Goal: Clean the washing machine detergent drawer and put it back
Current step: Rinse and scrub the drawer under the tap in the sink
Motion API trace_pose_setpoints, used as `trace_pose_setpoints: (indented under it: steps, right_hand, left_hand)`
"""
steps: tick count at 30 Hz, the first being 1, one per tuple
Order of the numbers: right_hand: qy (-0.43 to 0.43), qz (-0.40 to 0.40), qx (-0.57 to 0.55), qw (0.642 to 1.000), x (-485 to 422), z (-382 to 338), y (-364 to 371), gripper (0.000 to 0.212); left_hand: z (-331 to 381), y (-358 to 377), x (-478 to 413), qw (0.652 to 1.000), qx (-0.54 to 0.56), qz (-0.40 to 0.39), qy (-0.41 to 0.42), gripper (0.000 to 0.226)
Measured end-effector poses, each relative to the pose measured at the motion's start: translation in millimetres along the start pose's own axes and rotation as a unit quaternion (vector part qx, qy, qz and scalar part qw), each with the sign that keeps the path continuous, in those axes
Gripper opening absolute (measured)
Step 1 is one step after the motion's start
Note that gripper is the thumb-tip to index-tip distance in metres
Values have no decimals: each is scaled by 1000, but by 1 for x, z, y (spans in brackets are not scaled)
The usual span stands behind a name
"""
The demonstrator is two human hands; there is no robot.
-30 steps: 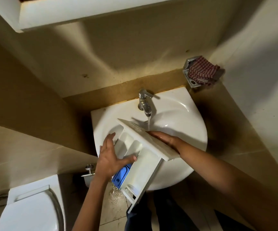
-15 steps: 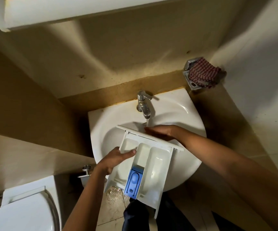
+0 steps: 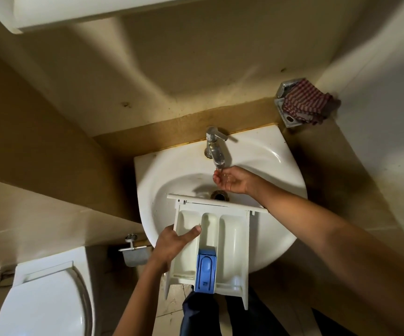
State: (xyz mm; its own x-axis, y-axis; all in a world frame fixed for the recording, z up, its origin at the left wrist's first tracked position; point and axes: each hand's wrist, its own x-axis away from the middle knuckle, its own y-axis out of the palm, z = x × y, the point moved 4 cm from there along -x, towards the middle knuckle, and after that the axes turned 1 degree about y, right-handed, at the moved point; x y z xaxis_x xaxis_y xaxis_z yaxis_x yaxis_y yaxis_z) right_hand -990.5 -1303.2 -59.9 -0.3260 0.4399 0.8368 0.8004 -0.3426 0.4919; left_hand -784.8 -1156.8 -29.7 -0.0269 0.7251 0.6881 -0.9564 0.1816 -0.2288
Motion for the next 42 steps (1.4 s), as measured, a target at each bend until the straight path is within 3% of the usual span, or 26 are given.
trace_pose_setpoints:
  steps: [6, 16, 19, 22, 27, 29, 32, 34, 38, 39, 40, 42]
  right_hand:
    - [15, -12, 5, 1000, 4, 1, 5, 25]
    - [50, -45, 48, 997, 40, -2, 13, 27]
    - [59, -44, 56, 996, 66, -2, 24, 27]
    - [30, -37, 86, 995, 98, 3, 47, 30]
    - [-94, -38, 157, 982, 143, 18, 101, 31]
    - [-203, -28, 243, 948, 153, 25, 118, 30]
    - [-352, 2, 385, 853, 164, 40, 134, 27]
    - [-412, 13, 512, 753, 169, 55, 140, 31]
    - [-513, -23, 686, 516, 177, 84, 139, 48]
    - [-513, -30, 704, 491, 177, 84, 132, 48]
    - [-501, -21, 714, 489, 174, 81, 122, 47]
    - [-448, 44, 722, 526, 166, 63, 91, 45]
  left_hand:
    - [-1, -1, 2, 999, -11, 28, -12, 50]
    - [-7, -2, 8, 996, 35, 82, -19, 82]
    - [-2, -1, 14, 995, 46, 88, 2, 76]
    - [6, -1, 22, 991, 16, 129, 37, 61]
    - [30, -10, 37, 970, -19, 206, 125, 65]
    - [43, -17, 42, 958, -46, 235, 155, 54]
    - [58, -27, 47, 946, -64, 251, 196, 44]
    - [63, -30, 48, 940, -57, 256, 220, 38]
    - [63, -35, 48, 936, -45, 266, 227, 37]
    - [61, -38, 48, 937, -39, 269, 220, 38]
    - [57, -41, 48, 938, -28, 271, 213, 38]
    - [51, -48, 51, 938, -2, 276, 209, 36]
